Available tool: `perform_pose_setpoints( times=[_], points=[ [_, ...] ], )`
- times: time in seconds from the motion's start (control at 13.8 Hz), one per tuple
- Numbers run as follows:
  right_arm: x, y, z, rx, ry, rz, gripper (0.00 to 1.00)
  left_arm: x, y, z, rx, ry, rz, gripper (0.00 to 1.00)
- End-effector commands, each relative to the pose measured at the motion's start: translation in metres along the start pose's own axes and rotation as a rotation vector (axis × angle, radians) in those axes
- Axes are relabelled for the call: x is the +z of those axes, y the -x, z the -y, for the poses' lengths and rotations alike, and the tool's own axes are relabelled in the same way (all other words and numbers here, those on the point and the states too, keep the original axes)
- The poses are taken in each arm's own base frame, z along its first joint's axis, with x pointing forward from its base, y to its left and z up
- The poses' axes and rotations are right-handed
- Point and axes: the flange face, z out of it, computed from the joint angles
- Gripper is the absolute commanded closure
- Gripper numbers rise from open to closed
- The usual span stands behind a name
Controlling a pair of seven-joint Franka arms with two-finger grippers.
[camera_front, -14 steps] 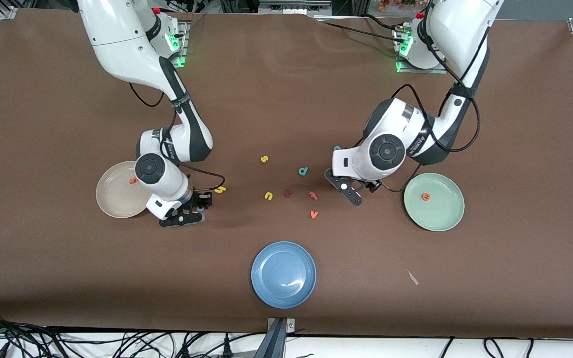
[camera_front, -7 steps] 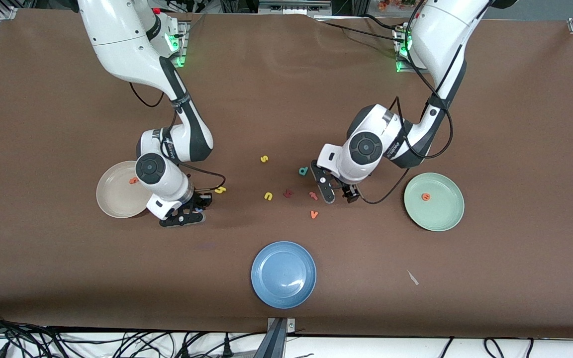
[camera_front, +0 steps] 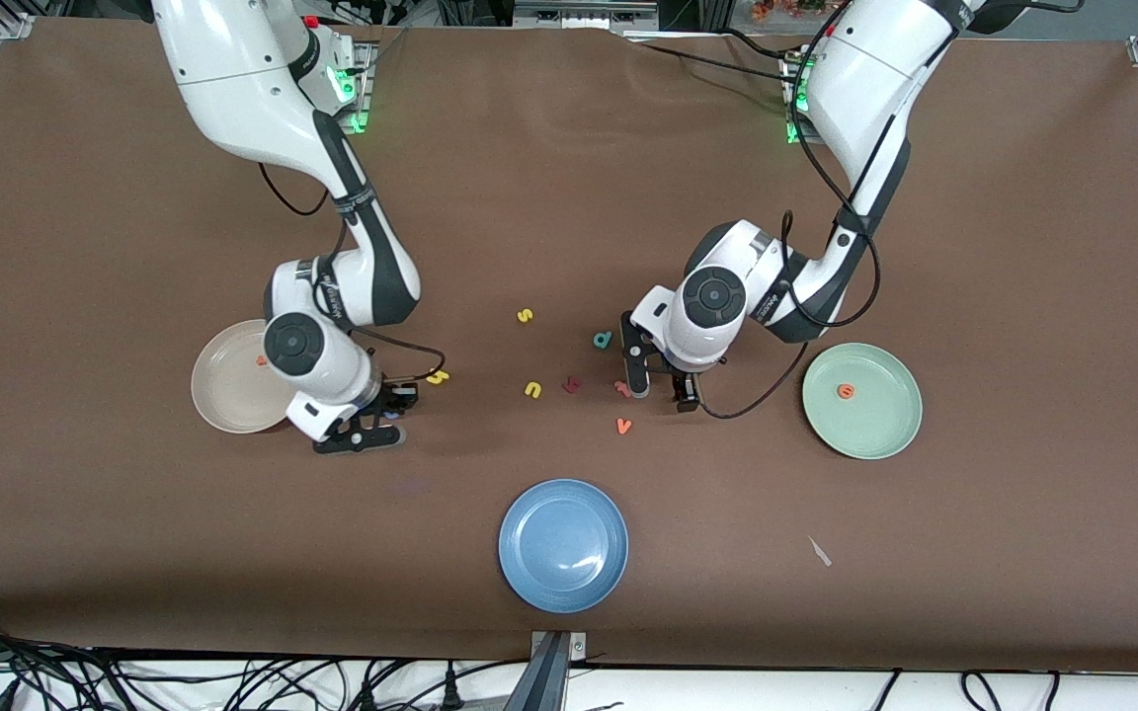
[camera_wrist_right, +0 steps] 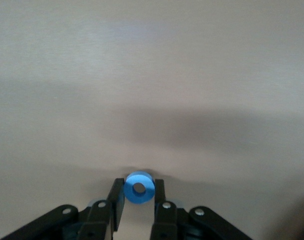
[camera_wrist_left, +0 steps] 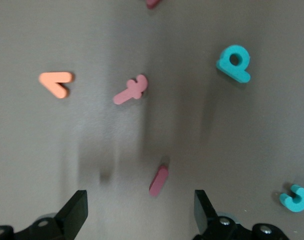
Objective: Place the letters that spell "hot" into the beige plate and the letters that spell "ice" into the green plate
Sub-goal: 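Drop the blue ring on the beige plate while the left gripper grasps the pink dash, then drop the pink dash on the green plate while the right gripper reaches the yellow h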
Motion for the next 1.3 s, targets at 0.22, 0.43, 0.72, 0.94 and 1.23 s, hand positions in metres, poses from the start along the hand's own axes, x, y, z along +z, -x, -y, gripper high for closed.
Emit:
perform_pose_setpoints(
  times=[0.22, 0.43, 0.72, 0.94, 1.23],
  points=[
    [-0.031, 0.015, -0.069, -0.006, 0.02, 0.068, 0.86, 0.013, -0.001, -0.006, 0.072, -0.022, 0.004, 0.25],
    [-0.034, 0.048, -0.109, 0.005, 0.012, 0.058, 0.86, 0.023, -0.001, -0.008, 0.073, -0.011, 0.009, 0.31],
    [-0.043, 0.086, -0.172, -0.061, 0.003, 0.058, 0.86, 0.024, -0.004, -0.013, 0.07, -0.007, 0.011, 0.62],
    [-0.022, 0.107, -0.189, -0.095, 0.025, -0.002, 0.09, 0.023, -0.005, -0.013, 0.07, -0.006, 0.013, 0.84],
    [-0.038, 0.094, -0.149, -0.137, -0.017, 0.028, 0.0, 0.011, 0.003, -0.005, 0.063, -0.005, 0.021, 1.0]
  ],
)
